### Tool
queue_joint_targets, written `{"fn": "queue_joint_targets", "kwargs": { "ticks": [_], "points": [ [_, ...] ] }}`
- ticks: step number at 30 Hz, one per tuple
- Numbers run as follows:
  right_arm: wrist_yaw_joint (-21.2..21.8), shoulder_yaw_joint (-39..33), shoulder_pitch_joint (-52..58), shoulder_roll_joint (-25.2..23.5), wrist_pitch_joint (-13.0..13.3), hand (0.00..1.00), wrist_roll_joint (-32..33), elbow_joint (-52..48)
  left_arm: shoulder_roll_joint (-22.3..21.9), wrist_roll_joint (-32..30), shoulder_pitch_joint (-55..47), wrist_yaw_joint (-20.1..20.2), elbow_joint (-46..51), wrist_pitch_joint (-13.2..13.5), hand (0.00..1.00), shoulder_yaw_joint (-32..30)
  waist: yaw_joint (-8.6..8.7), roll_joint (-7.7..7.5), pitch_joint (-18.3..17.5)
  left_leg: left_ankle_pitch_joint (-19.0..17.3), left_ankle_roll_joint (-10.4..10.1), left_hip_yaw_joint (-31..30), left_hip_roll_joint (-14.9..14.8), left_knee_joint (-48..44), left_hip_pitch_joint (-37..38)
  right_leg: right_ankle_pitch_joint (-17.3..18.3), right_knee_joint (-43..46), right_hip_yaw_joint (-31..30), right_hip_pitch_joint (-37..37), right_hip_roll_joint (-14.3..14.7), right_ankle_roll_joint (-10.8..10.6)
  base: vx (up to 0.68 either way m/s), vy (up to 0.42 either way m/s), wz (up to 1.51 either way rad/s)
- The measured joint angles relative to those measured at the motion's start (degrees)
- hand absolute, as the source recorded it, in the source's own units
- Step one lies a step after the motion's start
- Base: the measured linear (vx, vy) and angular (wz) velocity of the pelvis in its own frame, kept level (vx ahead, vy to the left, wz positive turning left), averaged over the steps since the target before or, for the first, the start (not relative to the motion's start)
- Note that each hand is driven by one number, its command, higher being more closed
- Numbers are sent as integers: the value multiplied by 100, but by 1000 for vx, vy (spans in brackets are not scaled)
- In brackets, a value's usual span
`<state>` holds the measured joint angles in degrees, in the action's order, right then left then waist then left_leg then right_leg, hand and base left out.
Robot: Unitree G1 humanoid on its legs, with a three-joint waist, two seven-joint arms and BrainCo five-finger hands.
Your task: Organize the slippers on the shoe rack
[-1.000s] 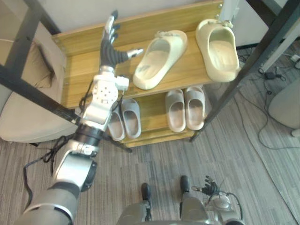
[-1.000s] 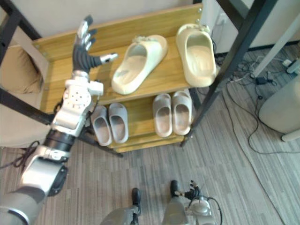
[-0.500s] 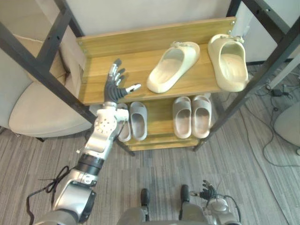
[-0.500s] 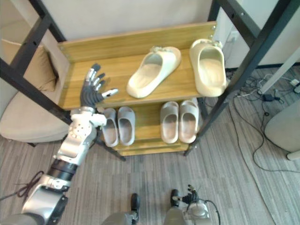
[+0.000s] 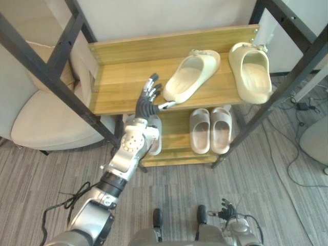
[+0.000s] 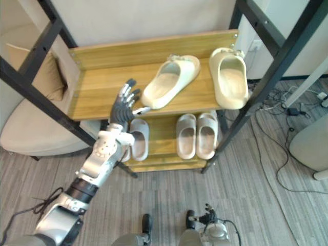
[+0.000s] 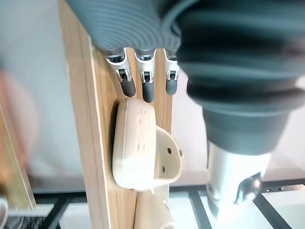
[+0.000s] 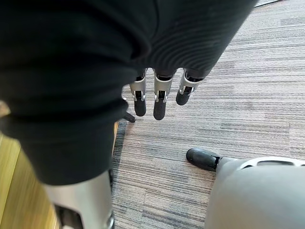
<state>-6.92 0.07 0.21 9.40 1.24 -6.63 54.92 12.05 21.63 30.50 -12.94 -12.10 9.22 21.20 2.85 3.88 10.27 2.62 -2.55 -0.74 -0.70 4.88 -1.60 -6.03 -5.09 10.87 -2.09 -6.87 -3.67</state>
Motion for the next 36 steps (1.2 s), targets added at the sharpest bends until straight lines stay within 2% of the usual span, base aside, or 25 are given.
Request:
{"fn": "queue_joint_targets", "kwargs": {
  "ticks": [18, 25, 32, 36],
  "points": [
    [-36, -15, -56, -21, -24, 0, 0, -2, -460, 110, 670, 94, -465, -5, 0, 748, 125, -3, 2, 2, 0, 210, -14, 90, 74, 6, -14, -124, -54, 2, -20, 4, 1, -4],
    [-42, -56, -70, -40, -25, 0, 0, -2, -638, 110, 757, 86, -597, -2, 0, 748, 164, -12, 8, 0, 1, 268, -12, 90, 75, -2, -29, -187, -86, 1, -28, -2, 0, -4],
    [-44, -105, -67, -45, -24, 0, 2, -7, -616, 93, 883, 77, -746, -2, 0, 725, 191, -18, 11, -1, 0, 318, -43, 91, 79, -5, -41, -201, -97, 2, -32, -7, 0, -2],
    [-44, -116, -69, -45, -23, 0, 2, -7, -579, 86, 883, 63, -744, -52, 0, 498, 196, -18, 11, 0, -1, 292, -47, 90, 80, -5, -20, -180, -86, 4, -32, 1, -1, 1]
  ]
}}
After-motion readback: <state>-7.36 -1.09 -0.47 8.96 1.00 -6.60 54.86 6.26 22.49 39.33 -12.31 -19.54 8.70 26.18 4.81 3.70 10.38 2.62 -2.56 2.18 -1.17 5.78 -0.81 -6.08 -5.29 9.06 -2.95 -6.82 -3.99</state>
